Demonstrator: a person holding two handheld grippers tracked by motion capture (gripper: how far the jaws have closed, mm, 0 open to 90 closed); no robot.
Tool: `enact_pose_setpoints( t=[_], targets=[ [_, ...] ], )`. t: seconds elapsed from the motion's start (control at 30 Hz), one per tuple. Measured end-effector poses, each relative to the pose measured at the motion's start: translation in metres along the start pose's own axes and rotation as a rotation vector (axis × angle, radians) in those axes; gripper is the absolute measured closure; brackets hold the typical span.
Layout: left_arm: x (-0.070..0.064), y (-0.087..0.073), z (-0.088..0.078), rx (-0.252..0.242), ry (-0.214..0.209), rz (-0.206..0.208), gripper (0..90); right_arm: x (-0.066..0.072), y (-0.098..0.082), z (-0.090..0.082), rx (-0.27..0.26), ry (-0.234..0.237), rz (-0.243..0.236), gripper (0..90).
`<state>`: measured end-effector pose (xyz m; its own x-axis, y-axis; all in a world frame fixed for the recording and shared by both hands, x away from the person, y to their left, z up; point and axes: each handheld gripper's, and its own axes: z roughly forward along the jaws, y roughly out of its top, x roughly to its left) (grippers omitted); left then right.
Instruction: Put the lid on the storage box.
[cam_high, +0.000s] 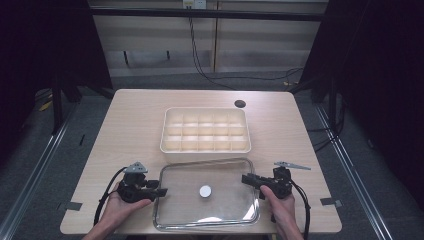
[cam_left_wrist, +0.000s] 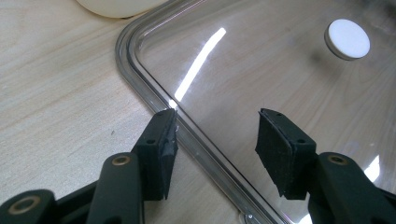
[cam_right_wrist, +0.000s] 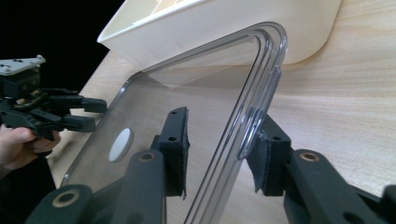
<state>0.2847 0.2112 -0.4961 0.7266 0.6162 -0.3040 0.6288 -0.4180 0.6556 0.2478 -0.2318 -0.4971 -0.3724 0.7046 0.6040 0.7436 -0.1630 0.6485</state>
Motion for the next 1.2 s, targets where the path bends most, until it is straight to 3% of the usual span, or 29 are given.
enact_pose_setpoints(
  t=[0.3,0.53,0.6,0.77,1.2],
  targets=[
    [0.003,0.000,0.000,-0.005,-0.021,-0.018,42.3,-0.001,0.002,-0.006,-0.038,0.058,-0.005,68.1],
    [0.007,0.000,-0.001,-0.013,-0.028,-0.040,38.1,0.000,0.003,-0.008,-0.061,0.067,-0.011,69.5],
    [0.007,0.000,0.000,-0.019,-0.040,-0.052,34.3,0.000,0.003,-0.008,-0.065,0.069,-0.014,69.6],
    [0.009,0.001,0.001,-0.027,-0.068,-0.079,34.6,0.000,0.004,-0.009,-0.068,0.077,-0.018,69.7],
    [0.009,0.002,0.002,-0.029,-0.078,-0.086,30.7,0.003,0.005,-0.015,-0.095,0.098,-0.041,70.4]
  ],
)
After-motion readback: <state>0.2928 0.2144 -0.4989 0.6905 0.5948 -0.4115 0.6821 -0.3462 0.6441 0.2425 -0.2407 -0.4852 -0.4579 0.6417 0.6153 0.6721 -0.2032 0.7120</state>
